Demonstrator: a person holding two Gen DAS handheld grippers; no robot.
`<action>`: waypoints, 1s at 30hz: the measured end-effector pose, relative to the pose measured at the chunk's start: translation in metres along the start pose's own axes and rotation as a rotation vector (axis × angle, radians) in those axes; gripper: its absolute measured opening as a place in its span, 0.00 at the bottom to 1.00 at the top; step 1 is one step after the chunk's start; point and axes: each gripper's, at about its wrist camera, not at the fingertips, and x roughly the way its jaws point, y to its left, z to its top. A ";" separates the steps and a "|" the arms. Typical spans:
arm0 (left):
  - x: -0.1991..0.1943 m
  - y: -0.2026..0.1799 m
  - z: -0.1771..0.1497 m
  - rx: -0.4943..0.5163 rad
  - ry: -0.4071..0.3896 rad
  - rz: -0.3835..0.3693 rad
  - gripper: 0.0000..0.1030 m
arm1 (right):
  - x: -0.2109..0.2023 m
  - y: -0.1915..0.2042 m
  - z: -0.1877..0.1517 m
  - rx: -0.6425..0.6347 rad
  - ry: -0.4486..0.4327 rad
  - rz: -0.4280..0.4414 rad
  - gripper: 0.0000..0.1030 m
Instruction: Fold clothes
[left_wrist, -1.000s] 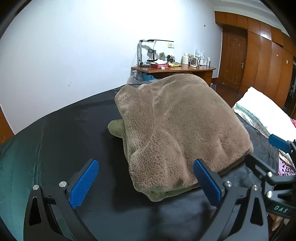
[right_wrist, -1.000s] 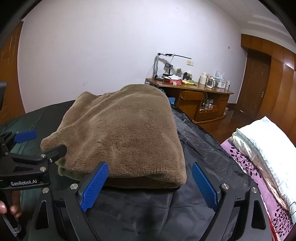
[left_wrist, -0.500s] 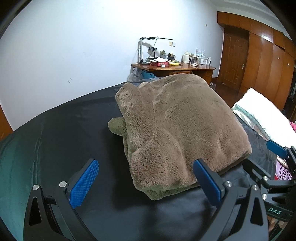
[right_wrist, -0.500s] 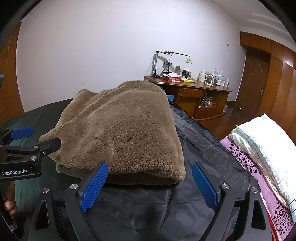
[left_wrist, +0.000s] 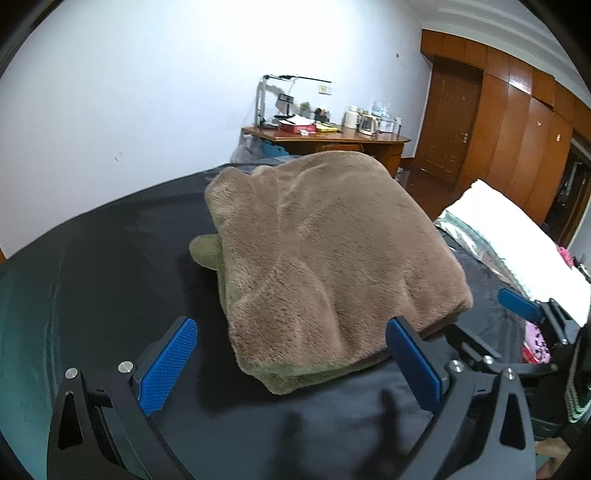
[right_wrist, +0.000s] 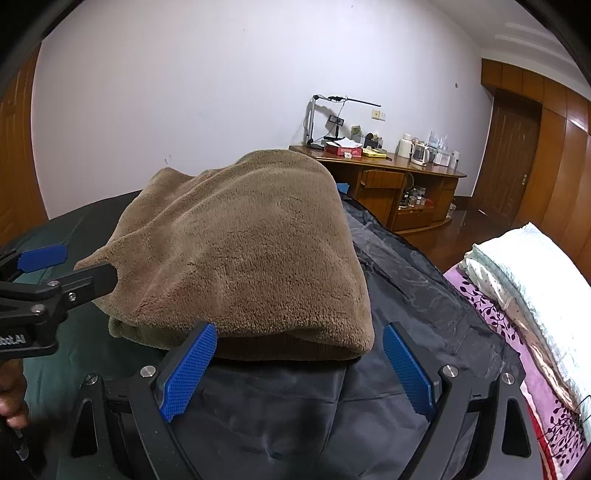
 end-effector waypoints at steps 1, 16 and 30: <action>0.000 -0.001 0.000 -0.002 0.008 -0.021 1.00 | 0.000 0.000 0.000 0.001 0.000 0.000 0.91; -0.019 -0.013 -0.004 0.054 -0.085 0.044 1.00 | -0.001 -0.002 -0.003 0.006 -0.007 -0.010 0.91; -0.013 -0.011 -0.003 0.049 -0.068 0.069 1.00 | -0.003 -0.002 -0.003 0.012 -0.013 -0.008 0.91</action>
